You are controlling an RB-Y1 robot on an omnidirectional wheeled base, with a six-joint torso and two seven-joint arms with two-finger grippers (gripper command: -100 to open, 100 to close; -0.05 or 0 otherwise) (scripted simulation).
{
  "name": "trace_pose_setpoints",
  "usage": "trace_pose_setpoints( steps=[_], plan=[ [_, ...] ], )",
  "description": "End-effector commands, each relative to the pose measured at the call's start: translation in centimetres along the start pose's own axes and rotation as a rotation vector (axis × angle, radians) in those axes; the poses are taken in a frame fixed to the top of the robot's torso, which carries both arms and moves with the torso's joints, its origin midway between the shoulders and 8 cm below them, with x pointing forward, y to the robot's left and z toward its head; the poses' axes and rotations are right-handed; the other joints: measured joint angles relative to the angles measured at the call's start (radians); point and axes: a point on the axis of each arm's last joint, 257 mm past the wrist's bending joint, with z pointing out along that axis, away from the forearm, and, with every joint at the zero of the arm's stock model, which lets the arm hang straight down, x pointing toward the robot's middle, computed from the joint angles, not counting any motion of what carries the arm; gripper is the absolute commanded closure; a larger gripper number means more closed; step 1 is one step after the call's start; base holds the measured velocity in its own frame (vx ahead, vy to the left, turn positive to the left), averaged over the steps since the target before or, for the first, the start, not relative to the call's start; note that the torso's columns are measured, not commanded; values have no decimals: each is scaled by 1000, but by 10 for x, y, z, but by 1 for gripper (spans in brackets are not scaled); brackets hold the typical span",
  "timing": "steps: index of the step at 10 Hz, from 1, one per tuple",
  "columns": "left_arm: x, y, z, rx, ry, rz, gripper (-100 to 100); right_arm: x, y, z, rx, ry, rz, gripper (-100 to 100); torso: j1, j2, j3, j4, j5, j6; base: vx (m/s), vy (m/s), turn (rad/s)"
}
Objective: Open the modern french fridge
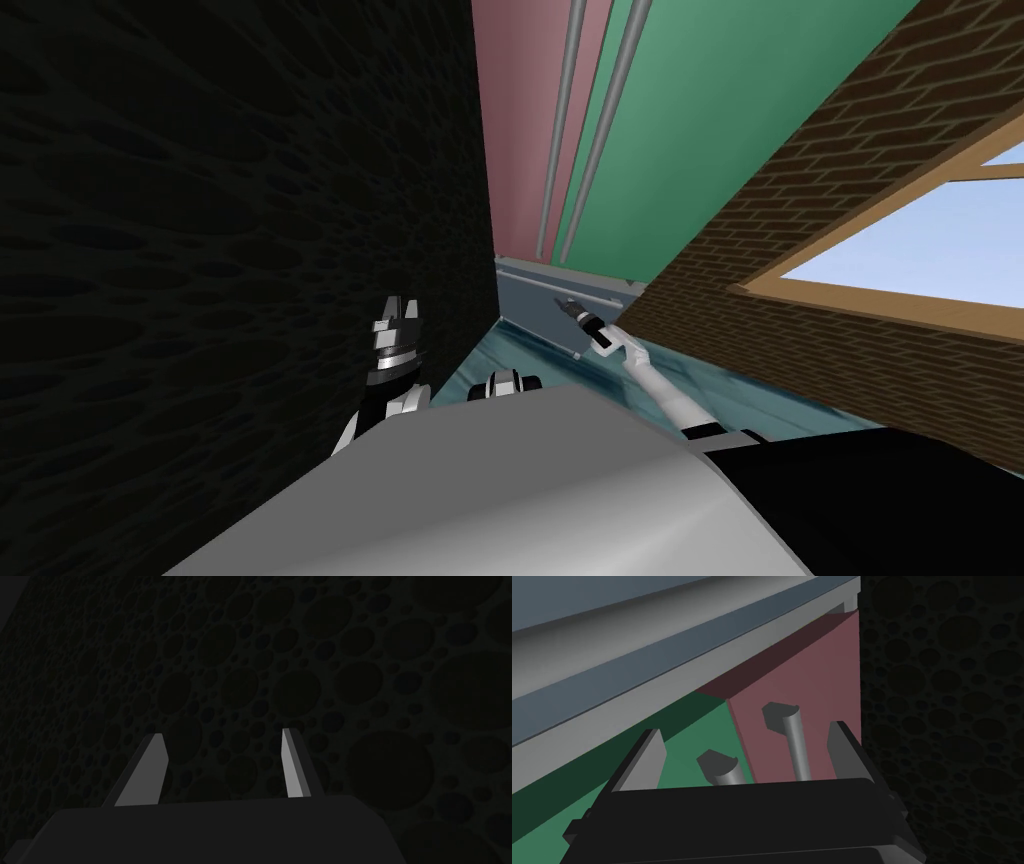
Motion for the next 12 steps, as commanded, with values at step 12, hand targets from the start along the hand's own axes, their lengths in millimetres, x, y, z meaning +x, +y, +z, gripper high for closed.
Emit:
trace_pose_setpoints(
  steps=[12],
  plan=[
    [0,0,0,0,0,0,0,-127,-192,-7,368,100,-661,-100,0,-1,0,0,0,0,42,78,87]
  ],
)
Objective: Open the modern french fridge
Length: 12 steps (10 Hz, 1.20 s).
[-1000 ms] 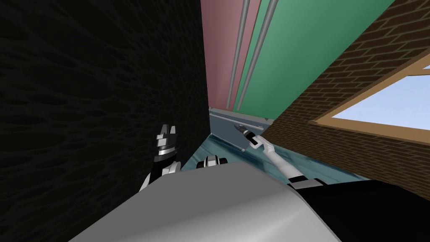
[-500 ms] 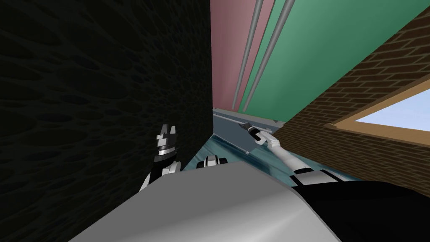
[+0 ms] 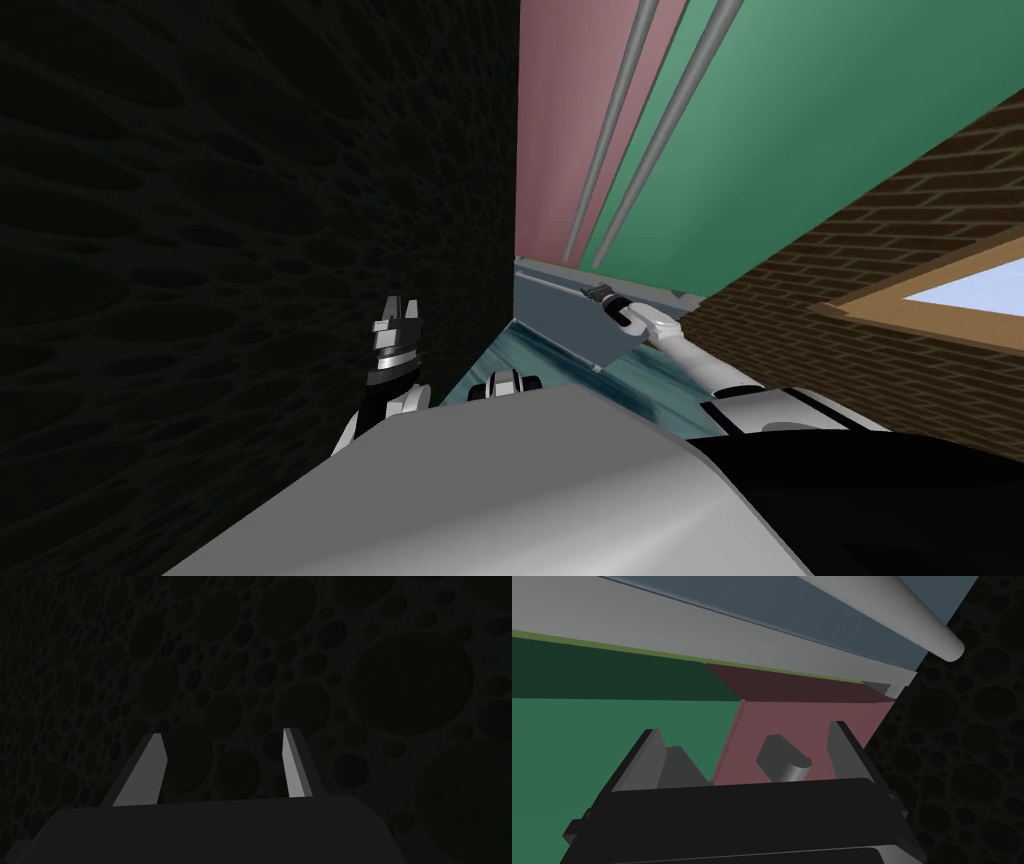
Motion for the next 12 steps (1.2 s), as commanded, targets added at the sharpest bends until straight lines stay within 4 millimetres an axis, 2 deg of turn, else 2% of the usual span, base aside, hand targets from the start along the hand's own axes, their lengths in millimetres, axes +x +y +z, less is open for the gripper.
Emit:
trace_pose_setpoints(
  steps=[1,3,4,6,9,10,11,12],
  plan=[
    [0,0,0,0,0,0,0,-8,-41,3,68,12,-92,-100,1,-1,-1,0,0,0,42,50,40],
    [0,0,0,0,0,0,0,-23,-87,3,147,22,-195,-100,1,0,0,0,0,0,36,70,79],
    [0,0,0,0,0,0,0,-23,-88,3,149,24,-195,-100,2,0,0,0,1,0,40,48,34],
    [0,0,0,0,0,0,0,-37,-126,1,217,32,-275,-100,0,0,0,0,0,0,40,56,73],
    [0,0,0,0,0,0,0,-54,-164,-5,288,41,-354,-100,1,0,0,0,0,0,32,51,51],
    [0,0,0,0,0,0,0,-51,-153,-3,271,38,-339,-100,0,0,0,0,0,0,12,18,-3],
    [0,0,0,0,0,0,0,-51,-156,-4,277,40,-341,-100,0,0,0,0,0,-1,0,0,0],
    [0,0,0,0,0,0,0,-51,-155,-4,277,40,-341,100,0,0,0,0,0,-1,3,-5,-28]
  ],
)
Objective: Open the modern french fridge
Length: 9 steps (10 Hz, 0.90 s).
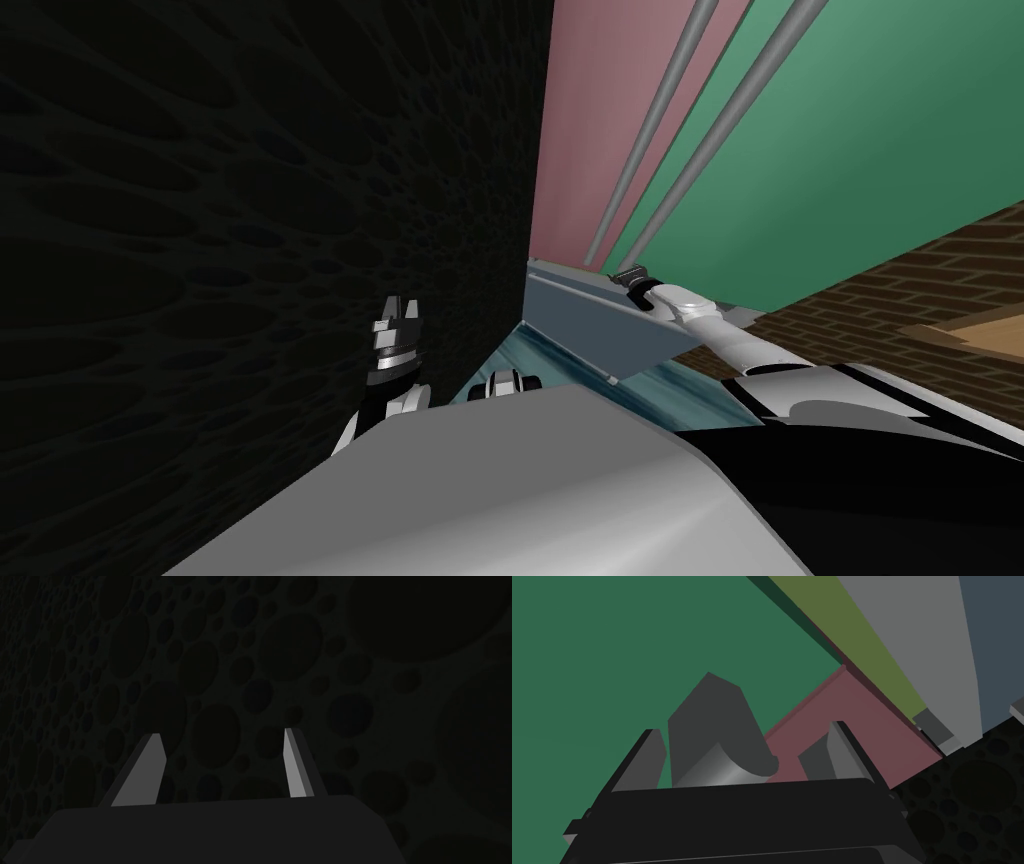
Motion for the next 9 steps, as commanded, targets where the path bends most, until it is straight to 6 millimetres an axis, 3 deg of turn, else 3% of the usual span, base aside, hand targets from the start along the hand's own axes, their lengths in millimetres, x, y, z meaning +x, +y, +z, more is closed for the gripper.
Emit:
trace_pose_setpoints(
  steps=[1,3,4,5,9],
  plan=[
    [0,0,0,0,0,0,0,-22,21,0,-48,-48,0,100,1,-1,-1,-2,-1,-2,-183,-89,-28],
    [0,0,0,0,0,0,0,-22,21,0,-48,-48,0,100,2,3,3,0,0,-3,-171,-90,66],
    [0,0,0,0,0,0,0,-45,44,-2,-103,-96,1,100,4,-3,-1,0,1,1,-196,-119,2],
    [0,0,0,0,0,0,0,-45,44,-2,-103,-96,1,100,2,1,0,0,1,-1,-212,-89,41],
    [0,0,0,0,0,0,0,-89,91,-12,-211,-193,1,100,4,2,1,1,2,-1,-225,-99,28]
  ],
)
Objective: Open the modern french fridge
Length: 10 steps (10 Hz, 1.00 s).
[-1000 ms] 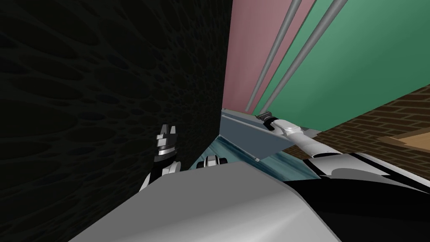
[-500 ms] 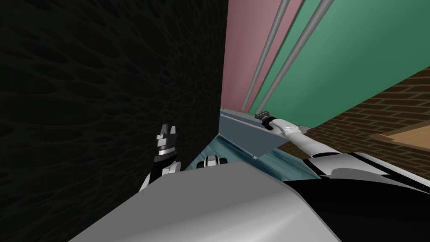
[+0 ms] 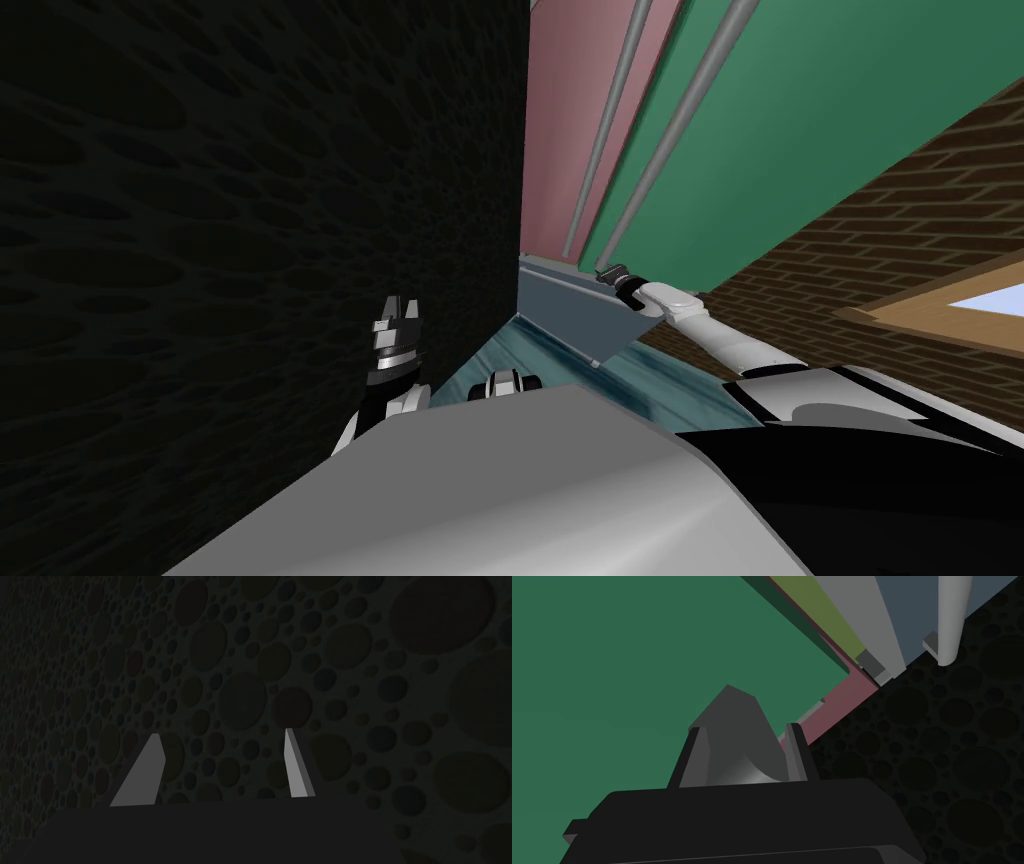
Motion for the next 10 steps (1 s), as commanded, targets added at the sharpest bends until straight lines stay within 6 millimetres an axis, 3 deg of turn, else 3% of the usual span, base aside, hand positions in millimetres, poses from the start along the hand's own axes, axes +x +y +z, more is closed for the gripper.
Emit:
trace_pose_setpoints(
  steps=[1,3,4,8,10],
  plan=[
    [0,0,0,0,0,0,0,-31,34,5,-74,-69,0,100,-1,-1,-1,0,0,0,-264,-137,54],
    [0,0,0,0,0,0,0,-43,46,4,-100,-94,-1,100,2,-4,-2,0,1,2,-157,-75,7],
    [0,0,0,0,0,0,0,-35,41,5,-90,-75,-2,100,4,-6,-4,-1,2,-1,-75,-26,-7],
    [0,0,0,0,0,0,0,-78,94,-4,-205,-171,2,100,-3,1,0,-1,-2,-2,-151,-167,46],
    [0,0,0,0,0,0,0,-91,106,-7,-233,-199,2,100,3,1,1,0,0,3,-153,-130,11]
  ],
)
